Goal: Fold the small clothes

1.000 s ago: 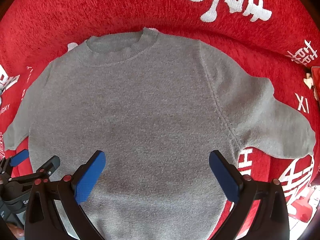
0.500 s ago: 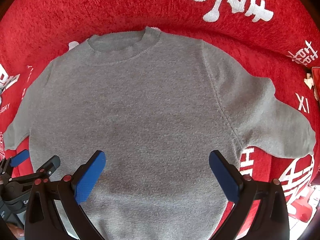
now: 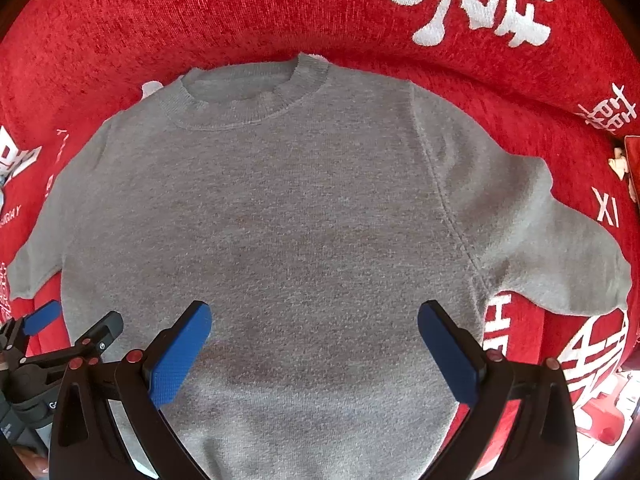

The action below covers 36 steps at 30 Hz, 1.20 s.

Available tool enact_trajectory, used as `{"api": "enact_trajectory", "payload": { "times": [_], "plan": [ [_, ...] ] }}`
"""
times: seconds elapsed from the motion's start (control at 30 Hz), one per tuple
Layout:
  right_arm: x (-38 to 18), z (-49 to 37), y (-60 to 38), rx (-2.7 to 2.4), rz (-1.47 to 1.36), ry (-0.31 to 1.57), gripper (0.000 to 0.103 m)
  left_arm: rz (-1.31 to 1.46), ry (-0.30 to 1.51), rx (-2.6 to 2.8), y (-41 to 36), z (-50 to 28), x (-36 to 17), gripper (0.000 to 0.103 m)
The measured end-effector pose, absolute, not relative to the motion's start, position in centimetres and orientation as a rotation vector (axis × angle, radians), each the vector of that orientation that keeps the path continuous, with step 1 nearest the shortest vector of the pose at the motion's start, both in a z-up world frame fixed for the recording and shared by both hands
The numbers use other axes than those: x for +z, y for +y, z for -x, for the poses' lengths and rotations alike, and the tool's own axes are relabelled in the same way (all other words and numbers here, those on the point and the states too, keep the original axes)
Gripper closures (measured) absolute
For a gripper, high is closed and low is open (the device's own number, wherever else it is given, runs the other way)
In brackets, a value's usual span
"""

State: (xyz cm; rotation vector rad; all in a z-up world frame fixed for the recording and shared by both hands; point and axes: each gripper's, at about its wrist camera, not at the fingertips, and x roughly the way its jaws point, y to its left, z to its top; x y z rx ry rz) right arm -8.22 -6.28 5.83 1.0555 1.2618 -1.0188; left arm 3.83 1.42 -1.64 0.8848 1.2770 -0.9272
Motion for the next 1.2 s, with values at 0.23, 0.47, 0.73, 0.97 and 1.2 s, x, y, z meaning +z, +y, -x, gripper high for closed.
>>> {"api": "enact_trajectory", "payload": {
  "times": [0.23, 0.47, 0.73, 0.97, 1.2],
  "plan": [
    [5.9, 8.1, -6.3, -1.017, -1.047, 1.261, 0.0, -0.876, 1.267, -0.929, 1.5, -3.8, -1.4, 0.0],
    [6.4, 7.9, -6.1, -1.036, -1.037, 1.231, 0.0, -0.868, 1.319, -0.936, 1.9, -4.4, -1.5, 0.0],
    [7.3, 6.0, -5.4, -0.963, -1.015, 1.208, 0.0, -0.742, 1.326, -0.923, 3.7, -8.4, -0.9, 0.0],
    [7.7, 1.4, -4.0, -0.862, -0.966, 1.201, 0.0, -0.579, 1.289, -0.858, 7.7, -16.0, -0.3, 0.0],
    [7.3, -4.0, -2.0, -0.75, -0.956, 1.227, 0.0, -0.345, 1.273, -0.708, 15.7, -26.3, -0.4, 0.0]
  ]
}}
